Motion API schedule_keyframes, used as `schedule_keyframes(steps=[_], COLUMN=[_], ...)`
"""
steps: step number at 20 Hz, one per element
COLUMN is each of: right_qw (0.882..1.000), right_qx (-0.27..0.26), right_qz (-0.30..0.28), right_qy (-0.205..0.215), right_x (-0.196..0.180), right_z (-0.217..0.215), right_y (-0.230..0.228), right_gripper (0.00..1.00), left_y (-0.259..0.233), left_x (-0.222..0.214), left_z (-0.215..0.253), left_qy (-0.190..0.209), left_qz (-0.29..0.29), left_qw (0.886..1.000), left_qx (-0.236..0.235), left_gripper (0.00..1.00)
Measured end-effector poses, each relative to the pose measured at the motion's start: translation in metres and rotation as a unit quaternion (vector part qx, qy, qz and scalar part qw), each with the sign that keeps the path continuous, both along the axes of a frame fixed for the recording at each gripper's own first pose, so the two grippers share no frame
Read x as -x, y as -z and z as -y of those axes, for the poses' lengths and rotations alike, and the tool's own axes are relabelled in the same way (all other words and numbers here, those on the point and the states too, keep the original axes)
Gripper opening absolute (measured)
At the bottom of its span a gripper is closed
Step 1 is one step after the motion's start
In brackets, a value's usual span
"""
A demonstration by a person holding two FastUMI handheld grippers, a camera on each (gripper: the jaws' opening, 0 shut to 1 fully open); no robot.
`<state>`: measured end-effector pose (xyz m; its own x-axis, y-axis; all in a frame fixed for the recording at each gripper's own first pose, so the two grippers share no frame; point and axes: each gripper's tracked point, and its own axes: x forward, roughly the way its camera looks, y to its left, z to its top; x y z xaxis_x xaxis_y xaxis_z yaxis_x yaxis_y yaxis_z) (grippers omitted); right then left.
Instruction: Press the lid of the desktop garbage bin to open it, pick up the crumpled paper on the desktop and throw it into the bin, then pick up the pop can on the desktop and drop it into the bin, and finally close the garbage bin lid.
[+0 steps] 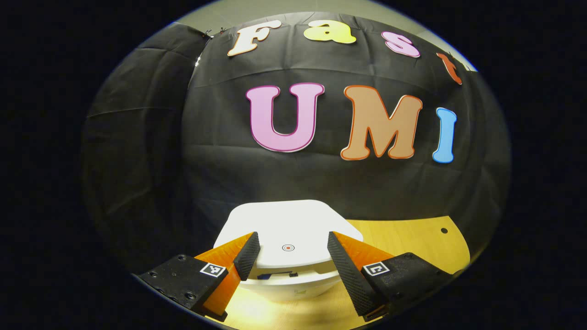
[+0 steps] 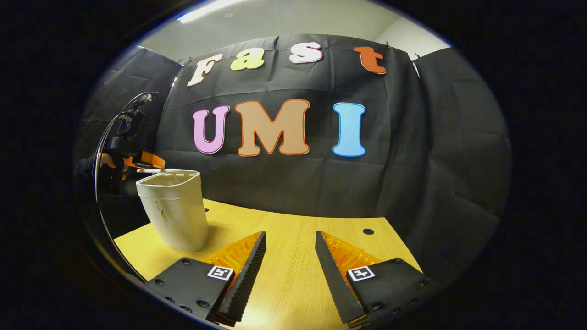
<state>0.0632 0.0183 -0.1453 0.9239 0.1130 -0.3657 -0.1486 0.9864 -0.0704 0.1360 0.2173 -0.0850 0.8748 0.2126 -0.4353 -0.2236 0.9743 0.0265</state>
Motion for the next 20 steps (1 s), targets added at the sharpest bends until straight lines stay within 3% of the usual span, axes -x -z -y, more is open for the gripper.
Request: schedule_keyframes(steps=[2,3,5,11,14,15,17,20], right_qw=[1.000,1.000,1.000,1.000,1.000,1.000,0.999,0.998], right_qx=[0.000,-0.001,-0.001,-0.014,-0.015,-0.014,-0.016,-0.022], right_qz=[-0.001,-0.001,-0.002,-0.010,0.008,0.018,0.033,0.055], right_qy=[-0.002,-0.004,-0.009,-0.016,-0.013,-0.011,-0.003,0.004], right_x=[-0.002,-0.002,-0.003,-0.004,-0.006,-0.007,-0.009,-0.010], right_z=[-0.002,-0.004,-0.008,-0.019,-0.017,-0.014,-0.010,-0.004], right_y=[0.001,0.001,0.003,0.012,-0.004,-0.011,-0.025,-0.047], right_gripper=[0.80,0.75,0.80,0.76,0.80,0.76,0.76,0.76], left_y=[0.015,0.022,0.020,0.026,0.014,0.005,-0.026,-0.079], left_x=[0.004,0.006,0.005,0.000,-0.003,-0.004,-0.007,-0.005], left_z=[0.005,0.007,0.005,0.013,0.016,0.015,0.012,0.033], left_qy=[0.005,0.007,0.008,0.032,0.035,0.032,0.020,0.035], left_qz=[-0.015,-0.026,-0.013,-0.012,0.019,0.034,0.091,0.169], left_qw=[1.000,1.000,1.000,0.999,0.999,0.999,0.995,0.985], left_qx=[0.001,-0.002,-0.010,0.011,0.001,-0.006,-0.022,-0.027], left_gripper=[0.93,0.94,0.95,0.93,0.90,0.93,0.93,0.93])
